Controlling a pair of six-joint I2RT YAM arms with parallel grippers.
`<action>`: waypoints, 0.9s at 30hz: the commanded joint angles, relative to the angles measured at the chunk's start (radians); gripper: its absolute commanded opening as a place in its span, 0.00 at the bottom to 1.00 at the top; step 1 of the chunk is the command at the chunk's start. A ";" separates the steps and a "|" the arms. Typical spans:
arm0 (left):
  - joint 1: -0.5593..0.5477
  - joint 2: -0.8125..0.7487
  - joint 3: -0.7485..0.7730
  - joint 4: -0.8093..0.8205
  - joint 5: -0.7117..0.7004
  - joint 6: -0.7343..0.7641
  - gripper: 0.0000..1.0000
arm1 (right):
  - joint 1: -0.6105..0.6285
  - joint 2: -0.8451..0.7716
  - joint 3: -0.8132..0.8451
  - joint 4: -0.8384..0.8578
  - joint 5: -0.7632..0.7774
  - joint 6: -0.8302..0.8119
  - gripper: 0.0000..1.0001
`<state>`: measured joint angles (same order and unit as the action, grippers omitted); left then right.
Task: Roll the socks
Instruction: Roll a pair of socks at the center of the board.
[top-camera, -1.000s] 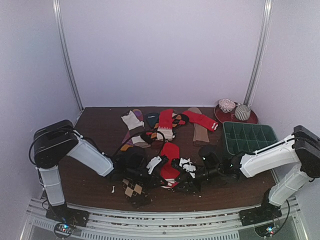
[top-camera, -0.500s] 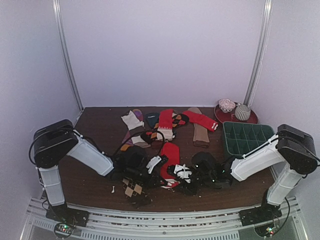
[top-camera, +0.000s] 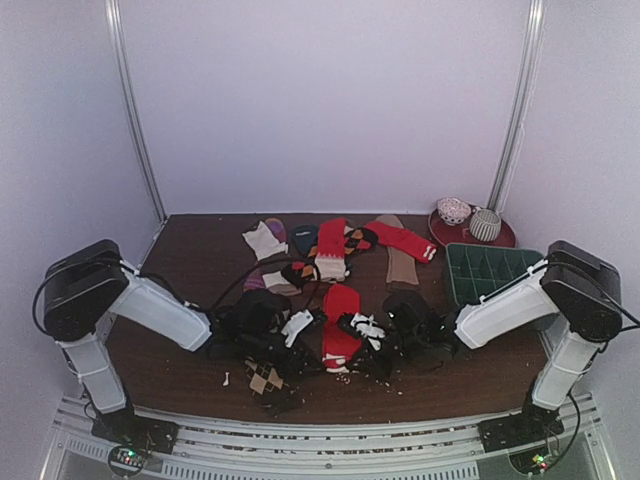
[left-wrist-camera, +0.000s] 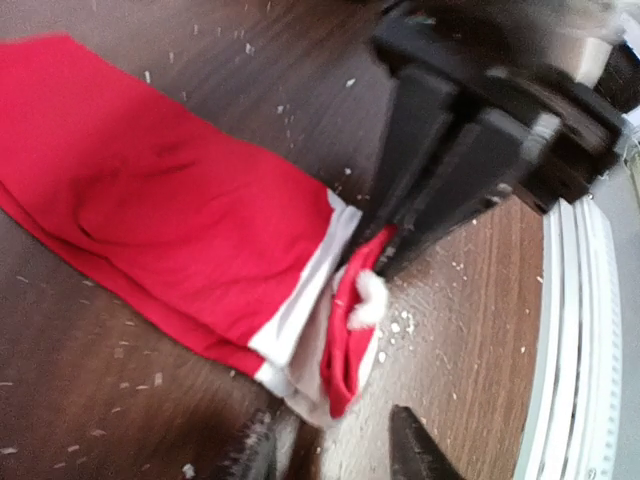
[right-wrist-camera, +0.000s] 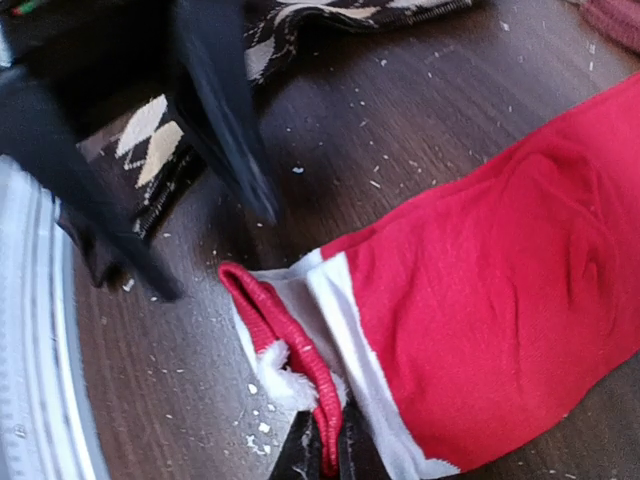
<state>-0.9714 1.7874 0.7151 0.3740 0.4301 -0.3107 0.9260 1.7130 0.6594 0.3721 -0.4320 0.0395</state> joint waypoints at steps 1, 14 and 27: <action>0.005 -0.141 -0.038 0.036 -0.096 0.126 0.44 | -0.058 0.076 0.028 -0.177 -0.175 0.190 0.04; -0.010 0.039 0.006 0.255 -0.059 0.258 0.47 | -0.142 0.198 0.103 -0.304 -0.326 0.336 0.07; -0.011 0.148 0.056 0.280 -0.015 0.228 0.11 | -0.157 0.200 0.089 -0.309 -0.338 0.324 0.09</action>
<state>-0.9787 1.9102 0.7418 0.5991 0.3847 -0.0792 0.7731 1.8591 0.7940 0.2253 -0.8272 0.3656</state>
